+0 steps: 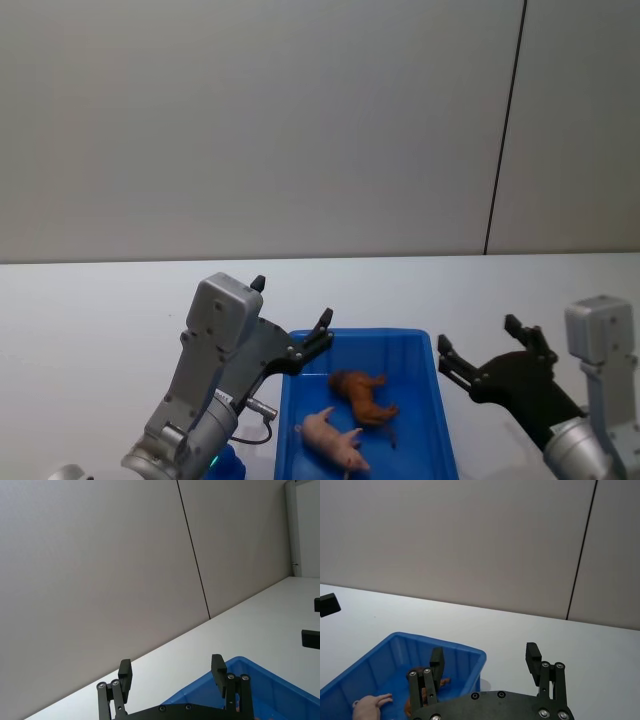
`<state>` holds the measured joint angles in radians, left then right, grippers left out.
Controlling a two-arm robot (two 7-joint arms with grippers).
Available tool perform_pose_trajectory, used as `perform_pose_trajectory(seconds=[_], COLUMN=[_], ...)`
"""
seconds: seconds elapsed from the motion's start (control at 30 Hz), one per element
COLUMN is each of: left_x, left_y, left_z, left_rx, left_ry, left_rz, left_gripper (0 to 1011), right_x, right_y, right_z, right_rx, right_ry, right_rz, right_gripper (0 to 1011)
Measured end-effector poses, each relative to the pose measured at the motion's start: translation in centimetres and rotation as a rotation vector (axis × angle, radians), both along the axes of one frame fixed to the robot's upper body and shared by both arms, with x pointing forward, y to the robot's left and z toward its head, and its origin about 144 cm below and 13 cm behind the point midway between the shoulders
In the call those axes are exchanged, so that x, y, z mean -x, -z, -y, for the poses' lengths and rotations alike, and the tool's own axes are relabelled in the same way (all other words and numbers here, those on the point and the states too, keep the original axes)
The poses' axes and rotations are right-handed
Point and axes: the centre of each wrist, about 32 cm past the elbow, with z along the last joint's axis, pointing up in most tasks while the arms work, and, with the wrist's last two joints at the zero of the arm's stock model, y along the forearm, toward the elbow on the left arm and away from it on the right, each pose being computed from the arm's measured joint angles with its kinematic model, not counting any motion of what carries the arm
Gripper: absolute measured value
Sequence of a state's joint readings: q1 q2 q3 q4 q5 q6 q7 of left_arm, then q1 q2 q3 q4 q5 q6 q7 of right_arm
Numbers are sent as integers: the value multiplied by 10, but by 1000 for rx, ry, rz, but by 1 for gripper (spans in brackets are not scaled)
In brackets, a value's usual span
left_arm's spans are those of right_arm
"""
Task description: Pick up the two dolls from the table and place them into the box.
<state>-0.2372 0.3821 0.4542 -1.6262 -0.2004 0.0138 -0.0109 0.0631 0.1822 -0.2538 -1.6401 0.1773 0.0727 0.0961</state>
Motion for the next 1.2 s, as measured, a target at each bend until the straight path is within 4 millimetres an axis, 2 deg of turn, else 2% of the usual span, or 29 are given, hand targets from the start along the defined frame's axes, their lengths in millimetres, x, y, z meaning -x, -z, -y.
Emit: perform_pose_trajectory(seconds=[0.6,1.2], left_x=[1,19], left_y=[1,3], left_z=[-1,-16], left_rx=[0,38], left_ry=[-3,-84], left_rz=[-7,-143], left_gripper=[1001,1001], right_x=[16,20], right_y=[3,3], right_z=[9,11], right_rx=[3,3], right_ry=[81,99], right_rz=[13,16], right_gripper=[1001,1001])
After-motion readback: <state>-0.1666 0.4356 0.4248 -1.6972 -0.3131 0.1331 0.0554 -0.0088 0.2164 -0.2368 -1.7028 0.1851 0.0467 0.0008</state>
